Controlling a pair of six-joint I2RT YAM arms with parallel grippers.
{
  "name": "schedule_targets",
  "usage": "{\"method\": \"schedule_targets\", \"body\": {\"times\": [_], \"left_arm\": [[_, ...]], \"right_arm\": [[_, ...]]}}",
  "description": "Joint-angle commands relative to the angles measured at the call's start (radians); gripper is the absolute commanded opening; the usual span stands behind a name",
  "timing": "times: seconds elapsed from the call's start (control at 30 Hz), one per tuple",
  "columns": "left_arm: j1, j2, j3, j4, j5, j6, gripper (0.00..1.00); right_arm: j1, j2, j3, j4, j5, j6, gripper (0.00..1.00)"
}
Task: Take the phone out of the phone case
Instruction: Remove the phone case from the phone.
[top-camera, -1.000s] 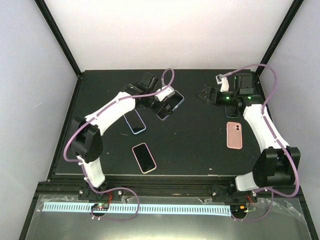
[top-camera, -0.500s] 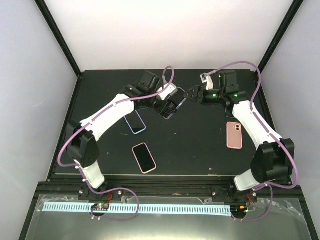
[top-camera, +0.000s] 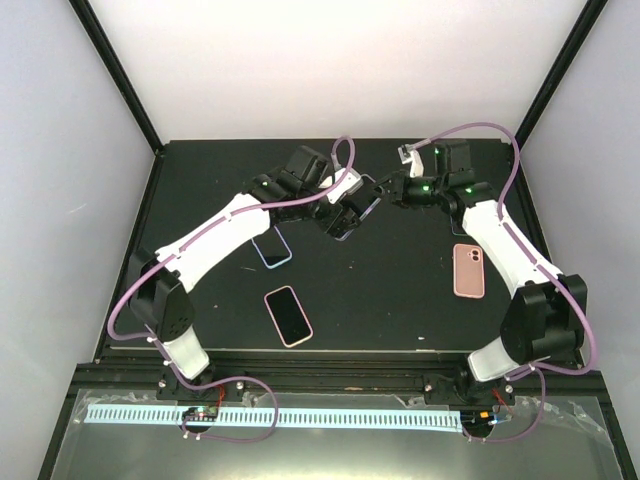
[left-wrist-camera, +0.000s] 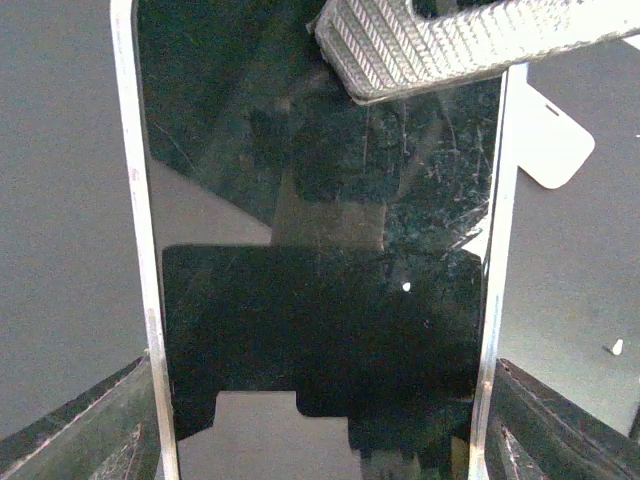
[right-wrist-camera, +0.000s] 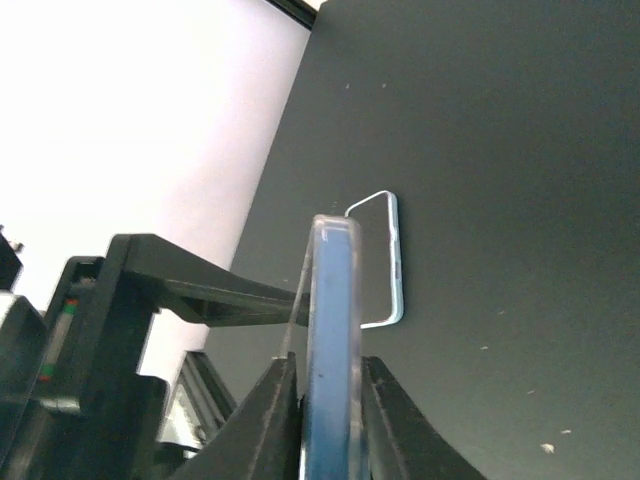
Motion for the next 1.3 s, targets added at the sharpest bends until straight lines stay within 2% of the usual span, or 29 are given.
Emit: {"method": "schedule_targets", "body": {"times": [0.0, 0.07, 0.13, 0.23, 0.33, 0.37, 0.57, 0.83, 1.07, 1.17, 1.27], "left_arm": [[-0.013, -0.057, 0.046, 0.061, -0.034, -0.014, 0.37], [-0.014, -0.063, 0.041, 0.062, -0.036, -0.009, 0.42], [-0.013, -0.074, 0.033, 0.061, -0.04, -0.002, 0.56], [-0.011, -0.096, 0.023, 0.035, -0.049, 0.009, 0.8], [0.003, -0.138, 0.006, 0.004, 0.033, 0.036, 0.97], [0.009, -0.156, -0.003, 0.0, 0.069, 0.047, 0.99], [0.073, -0.245, -0.021, -0.065, 0.296, 0.098, 0.99], [0.115, -0.276, 0.005, -0.207, 0.564, 0.187, 0.99], [0.109, -0.295, 0.005, -0.226, 0.585, 0.197, 0.99], [0.092, -0.289, 0.003, -0.244, 0.564, 0.206, 0.98], [0.076, -0.283, 0.011, -0.258, 0.556, 0.221, 0.93]], "right_arm": [[0.004, -0.004, 0.027, 0.024, -0.008, 0.02, 0.12], [0.004, -0.015, 0.021, 0.025, -0.009, 0.023, 0.06], [0.004, -0.027, 0.017, 0.026, -0.015, 0.023, 0.01], [0.003, -0.053, 0.025, 0.025, -0.024, 0.016, 0.01], [0.003, -0.084, 0.033, 0.035, -0.042, 0.007, 0.01], [0.003, -0.091, 0.038, 0.038, -0.054, -0.002, 0.01], [0.004, -0.121, 0.09, -0.019, -0.153, -0.164, 0.01], [0.004, -0.2, 0.141, -0.183, -0.325, -0.506, 0.01], [0.023, -0.204, 0.215, -0.413, -0.406, -0.74, 0.01], [0.064, -0.202, 0.258, -0.532, -0.389, -0.854, 0.01], [0.118, -0.206, 0.277, -0.58, -0.336, -0.91, 0.01]]}}
